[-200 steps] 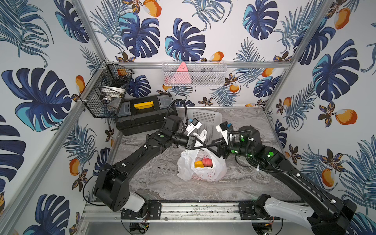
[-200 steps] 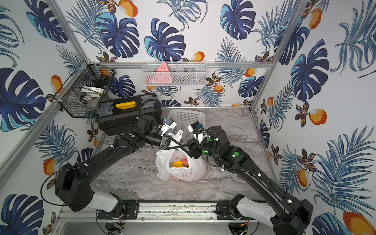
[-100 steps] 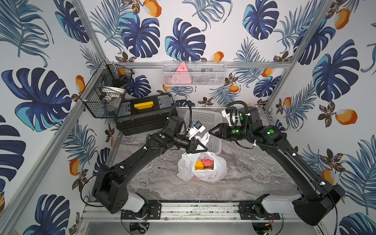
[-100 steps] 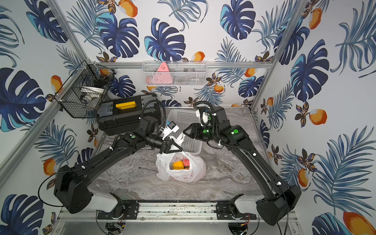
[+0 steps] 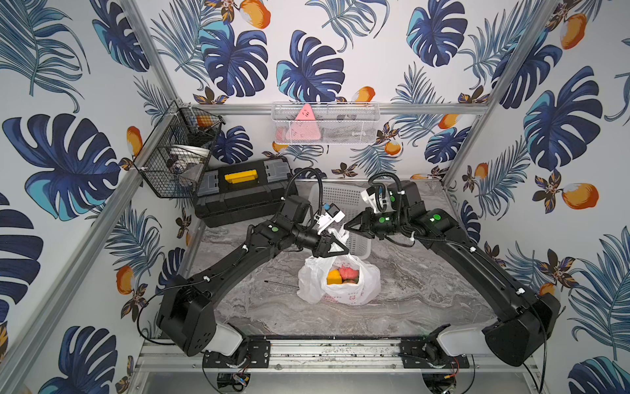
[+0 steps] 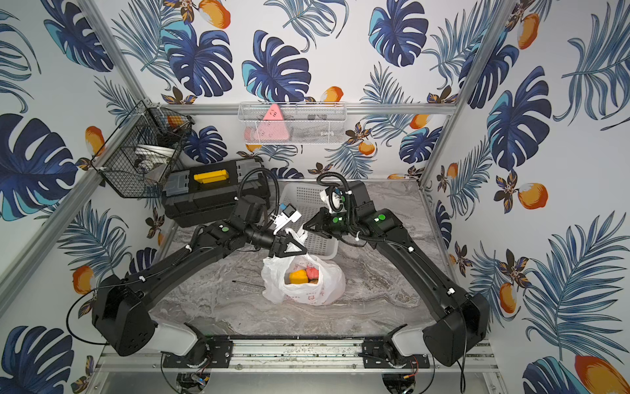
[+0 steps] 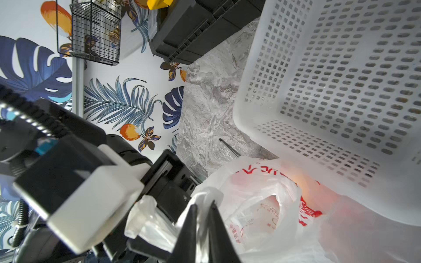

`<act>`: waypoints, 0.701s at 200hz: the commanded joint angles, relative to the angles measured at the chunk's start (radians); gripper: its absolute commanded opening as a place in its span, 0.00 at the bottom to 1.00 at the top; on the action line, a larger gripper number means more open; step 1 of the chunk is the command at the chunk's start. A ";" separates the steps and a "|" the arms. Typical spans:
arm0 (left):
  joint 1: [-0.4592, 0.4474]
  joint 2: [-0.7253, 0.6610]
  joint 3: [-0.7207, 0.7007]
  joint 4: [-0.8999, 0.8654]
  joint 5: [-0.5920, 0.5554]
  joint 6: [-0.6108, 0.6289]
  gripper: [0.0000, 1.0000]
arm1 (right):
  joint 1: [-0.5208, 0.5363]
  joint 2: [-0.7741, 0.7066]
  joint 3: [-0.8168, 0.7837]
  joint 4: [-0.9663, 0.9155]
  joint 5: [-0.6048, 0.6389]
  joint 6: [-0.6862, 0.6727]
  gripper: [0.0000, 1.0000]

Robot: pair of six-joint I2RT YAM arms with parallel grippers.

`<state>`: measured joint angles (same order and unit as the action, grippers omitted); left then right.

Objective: Place the peach into a plastic bag & tie a knot
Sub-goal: Cross the plastic bag at the center of the board.

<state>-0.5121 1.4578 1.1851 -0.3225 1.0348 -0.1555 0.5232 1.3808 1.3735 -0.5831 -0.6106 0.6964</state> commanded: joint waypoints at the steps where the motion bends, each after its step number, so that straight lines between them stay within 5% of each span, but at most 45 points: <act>1: 0.018 -0.010 -0.007 -0.014 -0.005 0.006 0.22 | -0.023 -0.037 -0.029 0.061 -0.037 0.020 0.00; 36: 0.040 0.000 -0.031 0.022 0.016 -0.048 0.26 | -0.063 -0.108 -0.093 0.087 -0.038 0.019 0.00; 89: 0.052 -0.002 -0.032 0.081 0.047 -0.126 0.15 | -0.100 -0.176 -0.143 0.071 0.003 -0.030 0.00; 140: 0.082 0.001 -0.053 0.120 0.046 -0.198 0.13 | -0.131 -0.257 -0.202 0.161 -0.100 -0.021 0.00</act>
<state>-0.4335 1.4528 1.1336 -0.2520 1.0664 -0.2989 0.3901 1.1484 1.1805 -0.5064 -0.6483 0.6720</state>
